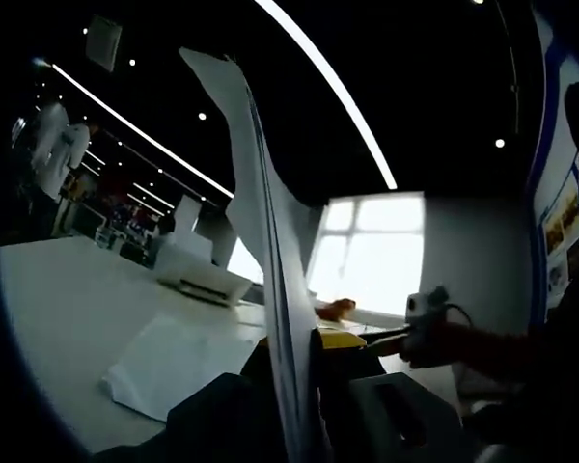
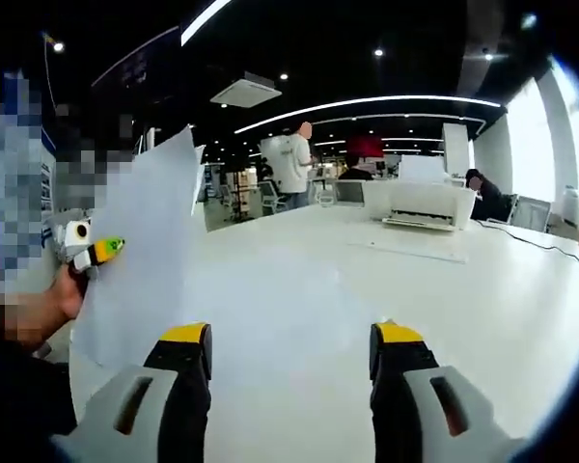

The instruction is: Organize the stack of printing papers by aligning and flattening the scattered papers on the table

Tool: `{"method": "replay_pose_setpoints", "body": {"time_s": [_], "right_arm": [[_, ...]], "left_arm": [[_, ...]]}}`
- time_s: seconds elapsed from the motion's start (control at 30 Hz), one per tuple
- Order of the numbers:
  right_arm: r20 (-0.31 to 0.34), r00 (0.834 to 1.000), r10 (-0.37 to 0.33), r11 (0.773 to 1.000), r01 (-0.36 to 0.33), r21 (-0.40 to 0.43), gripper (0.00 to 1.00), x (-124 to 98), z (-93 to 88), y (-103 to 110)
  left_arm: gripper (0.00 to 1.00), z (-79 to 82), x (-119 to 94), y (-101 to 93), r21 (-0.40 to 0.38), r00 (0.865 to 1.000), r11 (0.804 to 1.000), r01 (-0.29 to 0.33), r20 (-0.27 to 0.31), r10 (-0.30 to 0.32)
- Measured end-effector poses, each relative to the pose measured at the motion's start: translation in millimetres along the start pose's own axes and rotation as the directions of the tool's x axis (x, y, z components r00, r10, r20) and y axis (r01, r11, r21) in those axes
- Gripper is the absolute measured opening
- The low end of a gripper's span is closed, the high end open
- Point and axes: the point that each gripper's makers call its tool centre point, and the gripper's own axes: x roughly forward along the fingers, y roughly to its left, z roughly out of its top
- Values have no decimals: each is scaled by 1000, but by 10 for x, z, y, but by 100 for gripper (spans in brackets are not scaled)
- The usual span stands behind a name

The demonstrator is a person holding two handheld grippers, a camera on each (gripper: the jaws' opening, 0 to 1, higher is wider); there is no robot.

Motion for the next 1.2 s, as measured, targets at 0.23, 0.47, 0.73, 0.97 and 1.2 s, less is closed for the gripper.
{"method": "replay_pose_setpoints", "body": {"time_s": [0.23, 0.47, 0.73, 0.97, 1.2], "right_arm": [[-35, 999, 5, 1000, -5, -1, 68, 126, -105, -53], [-55, 998, 6, 1000, -5, 10, 74, 233, -216, -119], [-52, 999, 1, 999, 1, 33, 76, 297, -260, -174], [-52, 999, 0, 999, 2, 36, 77, 380, -288, -198], [-62, 998, -6, 1000, 8, 25, 77, 434, -323, -204]], "left_arm": [[6, -1, 1, -4, 0, 1000, 1000, 1, 2, -1], [6, -2, 0, -5, -2, 1000, 1000, 2, 3, -2], [6, -2, -3, -11, -2, 1000, 1000, 3, 4, -3], [6, -2, -8, -8, -2, 1000, 1000, 2, 4, -2], [6, 1, -9, -1, -6, 1000, 1000, 4, 6, -4]]}}
